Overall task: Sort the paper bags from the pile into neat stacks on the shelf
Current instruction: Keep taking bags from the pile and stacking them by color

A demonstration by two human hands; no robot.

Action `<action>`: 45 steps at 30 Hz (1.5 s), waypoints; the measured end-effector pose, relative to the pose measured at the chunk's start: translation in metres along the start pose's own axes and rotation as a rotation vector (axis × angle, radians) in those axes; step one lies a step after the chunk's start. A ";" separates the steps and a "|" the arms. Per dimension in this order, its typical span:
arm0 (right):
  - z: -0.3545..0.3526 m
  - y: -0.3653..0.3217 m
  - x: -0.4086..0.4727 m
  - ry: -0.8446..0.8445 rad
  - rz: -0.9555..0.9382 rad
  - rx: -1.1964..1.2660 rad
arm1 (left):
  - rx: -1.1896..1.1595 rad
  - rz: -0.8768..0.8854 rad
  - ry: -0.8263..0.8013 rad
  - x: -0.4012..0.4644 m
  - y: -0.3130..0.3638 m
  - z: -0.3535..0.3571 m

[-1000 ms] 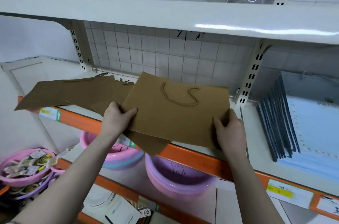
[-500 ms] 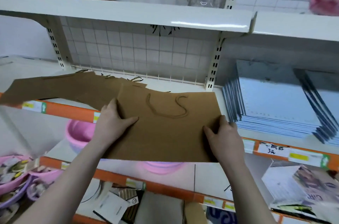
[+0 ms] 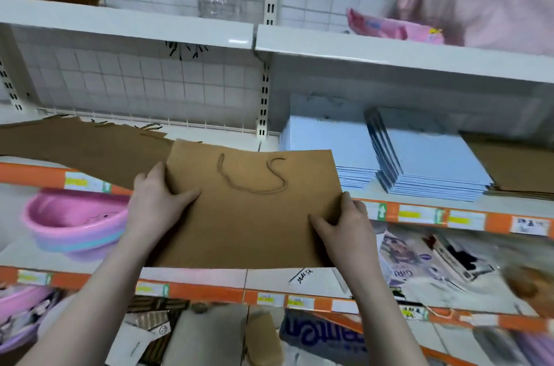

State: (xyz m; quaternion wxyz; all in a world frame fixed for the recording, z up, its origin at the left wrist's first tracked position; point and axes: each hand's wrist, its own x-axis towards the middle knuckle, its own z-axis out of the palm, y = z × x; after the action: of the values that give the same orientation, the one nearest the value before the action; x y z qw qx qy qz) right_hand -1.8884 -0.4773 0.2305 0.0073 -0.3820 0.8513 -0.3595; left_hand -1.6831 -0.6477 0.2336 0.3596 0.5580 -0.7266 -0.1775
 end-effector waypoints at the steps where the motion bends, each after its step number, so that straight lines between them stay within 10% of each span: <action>1: -0.014 0.016 -0.003 0.013 0.015 0.005 | -0.019 0.019 0.002 -0.010 0.015 0.008; 17: -0.240 0.287 -0.041 0.241 0.241 -0.220 | -0.115 0.123 -0.243 -0.212 0.283 0.167; 45: -0.354 0.518 0.259 0.236 0.251 -0.279 | -0.204 0.171 -0.225 -0.156 0.558 0.425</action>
State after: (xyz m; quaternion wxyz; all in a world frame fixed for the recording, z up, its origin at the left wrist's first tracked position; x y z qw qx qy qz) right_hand -2.5081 -0.1994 0.2412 -0.1005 -0.2259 0.9286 -0.2767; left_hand -2.3519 -0.3873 0.2623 0.3446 0.4313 -0.7852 -0.2804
